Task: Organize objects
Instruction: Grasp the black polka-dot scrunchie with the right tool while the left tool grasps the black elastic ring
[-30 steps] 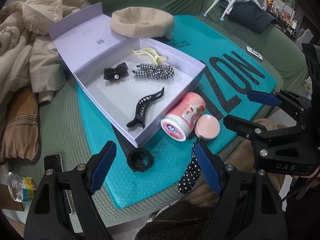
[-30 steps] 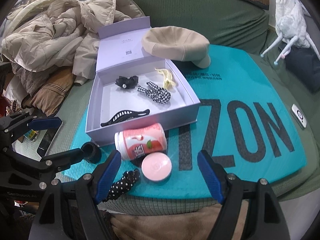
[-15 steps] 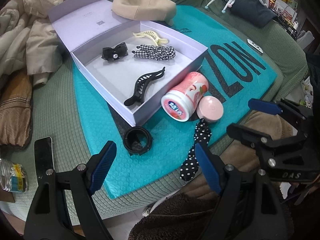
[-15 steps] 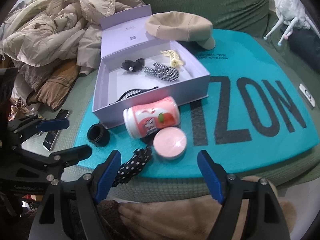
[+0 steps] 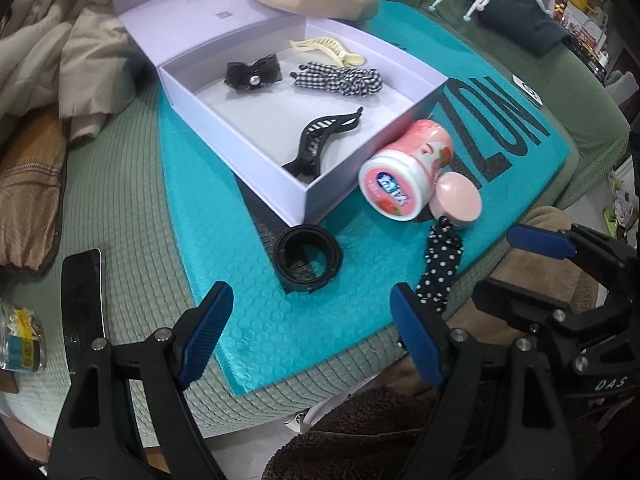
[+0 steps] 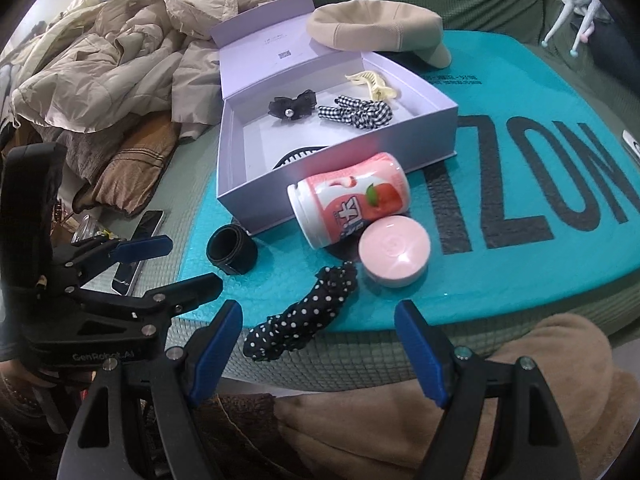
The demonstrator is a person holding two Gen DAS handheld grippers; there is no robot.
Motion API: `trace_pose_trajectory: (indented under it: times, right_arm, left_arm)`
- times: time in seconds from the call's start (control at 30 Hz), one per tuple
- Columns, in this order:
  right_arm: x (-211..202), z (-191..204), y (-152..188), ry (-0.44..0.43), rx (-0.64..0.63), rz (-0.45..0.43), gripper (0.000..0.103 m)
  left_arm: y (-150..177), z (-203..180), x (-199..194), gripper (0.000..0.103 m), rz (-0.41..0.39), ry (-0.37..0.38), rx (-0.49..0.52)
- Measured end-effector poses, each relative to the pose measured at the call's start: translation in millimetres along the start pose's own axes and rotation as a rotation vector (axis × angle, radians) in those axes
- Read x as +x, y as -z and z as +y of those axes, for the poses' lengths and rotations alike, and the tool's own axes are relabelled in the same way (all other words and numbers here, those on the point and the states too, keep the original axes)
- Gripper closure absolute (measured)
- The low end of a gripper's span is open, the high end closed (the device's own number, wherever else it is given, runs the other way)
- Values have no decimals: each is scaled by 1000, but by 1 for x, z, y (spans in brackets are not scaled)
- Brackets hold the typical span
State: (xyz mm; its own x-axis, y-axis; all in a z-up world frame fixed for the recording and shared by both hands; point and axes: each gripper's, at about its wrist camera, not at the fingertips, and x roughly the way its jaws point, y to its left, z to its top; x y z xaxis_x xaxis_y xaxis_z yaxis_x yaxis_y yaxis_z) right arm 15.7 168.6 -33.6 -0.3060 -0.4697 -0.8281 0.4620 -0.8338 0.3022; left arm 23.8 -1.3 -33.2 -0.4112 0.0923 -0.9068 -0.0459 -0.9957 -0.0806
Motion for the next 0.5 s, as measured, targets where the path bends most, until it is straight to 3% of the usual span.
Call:
trace_pose_trajectory:
  times: [0.13,0.5]
  right_arm:
    - [8,5,1,-20,-12,13,27]
    - [38,4,1,-19,-1,81,51]
  left_arm:
    - [-1,4,6,23,-2,0,-2]
    - [-6,5,22,23,-13,-9,22]
